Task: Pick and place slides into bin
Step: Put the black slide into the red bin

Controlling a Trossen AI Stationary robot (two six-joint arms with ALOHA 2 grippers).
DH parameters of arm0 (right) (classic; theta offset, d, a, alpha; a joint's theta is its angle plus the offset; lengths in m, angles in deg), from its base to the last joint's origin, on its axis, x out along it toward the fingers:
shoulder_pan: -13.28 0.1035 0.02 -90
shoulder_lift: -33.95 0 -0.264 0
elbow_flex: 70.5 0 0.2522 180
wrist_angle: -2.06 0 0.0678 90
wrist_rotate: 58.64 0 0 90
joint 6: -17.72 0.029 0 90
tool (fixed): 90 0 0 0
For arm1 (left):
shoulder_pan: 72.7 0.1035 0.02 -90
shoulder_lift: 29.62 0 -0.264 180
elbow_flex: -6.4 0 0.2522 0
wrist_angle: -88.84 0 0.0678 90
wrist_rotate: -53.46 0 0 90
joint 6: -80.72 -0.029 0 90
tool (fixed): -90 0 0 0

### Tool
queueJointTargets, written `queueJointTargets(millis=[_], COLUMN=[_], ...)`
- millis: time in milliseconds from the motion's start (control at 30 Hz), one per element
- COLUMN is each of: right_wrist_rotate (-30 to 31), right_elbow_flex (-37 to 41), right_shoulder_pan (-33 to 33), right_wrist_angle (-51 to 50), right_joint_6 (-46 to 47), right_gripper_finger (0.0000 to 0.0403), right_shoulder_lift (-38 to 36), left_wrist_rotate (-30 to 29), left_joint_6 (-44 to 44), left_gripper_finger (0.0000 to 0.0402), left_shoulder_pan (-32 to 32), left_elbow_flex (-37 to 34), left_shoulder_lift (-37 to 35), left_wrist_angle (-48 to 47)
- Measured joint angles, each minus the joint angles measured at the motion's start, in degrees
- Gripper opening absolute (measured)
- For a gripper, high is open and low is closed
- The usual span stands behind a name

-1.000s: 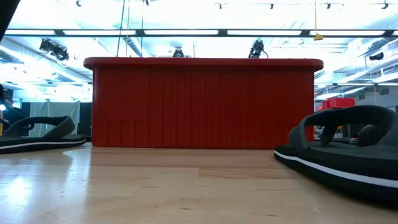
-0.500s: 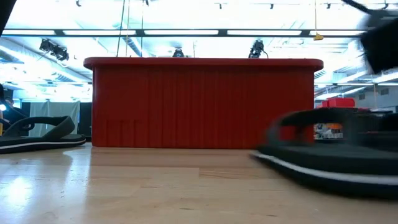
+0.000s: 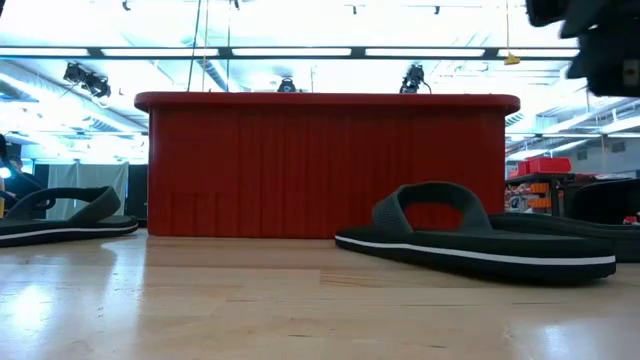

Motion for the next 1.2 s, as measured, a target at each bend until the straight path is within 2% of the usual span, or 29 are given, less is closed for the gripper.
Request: queueJointTargets(millis=[133, 267, 400, 567, 700, 767, 1067, 1200], right_wrist_rotate=[-0.92, -6.72, -9.38, -10.11, -10.20, -9.22, -8.62, -6.21], right_elbow_flex=[-0.02, -0.02, 0.02, 5.52, 13.40, 15.58, 18.93, 20.99], right_shoulder_pan=[1.57, 3.97, 6.74, 7.55, 7.27, 6.84, 5.78, 5.78], right_wrist_angle=[-15.41, -36.21, -44.26, -38.62, -28.70, -27.06, -23.45, -16.20], right_joint_6=[4.36, 12.01, 17.74, 19.38, 20.19, 21.30, 17.74, 15.89], right_gripper_finger=[0.0148, 0.0148, 0.0147, 0.0144, 0.0144, 0.0144, 0.0144, 0.0144], right_shoulder_lift=[-6.01, -9.37, -11.20, -12.65, -14.05, -14.72, -17.58, -18.44], left_wrist_rotate=[0.03, -0.03, -0.63, -0.66, -0.70, -0.72, -0.70, -0.72], left_joint_6=[1.34, 4.41, 5.91, 5.95, 6.39, 7.45, 8.98, 8.96], left_gripper_finger=[0.0010, 0.0006, 0.0020, 0.0038, 0.0037, 0.0033, 0.0018, 0.0020], left_shoulder_pan=[-0.57, -0.52, -0.50, -0.39, -0.39, -0.49, -0.81, -0.78], left_elbow_flex=[0.00, 0.00, 0.00, 0.00, 0.00, 0.00, 0.00, 0.00], left_shoulder_lift=[0.00, 0.00, 0.00, 0.00, 0.00, 0.00, 0.00, 0.00], left_wrist_angle=[0.06, 0.07, 0.07, 0.09, 0.15, 0.15, 0.22, 0.22])
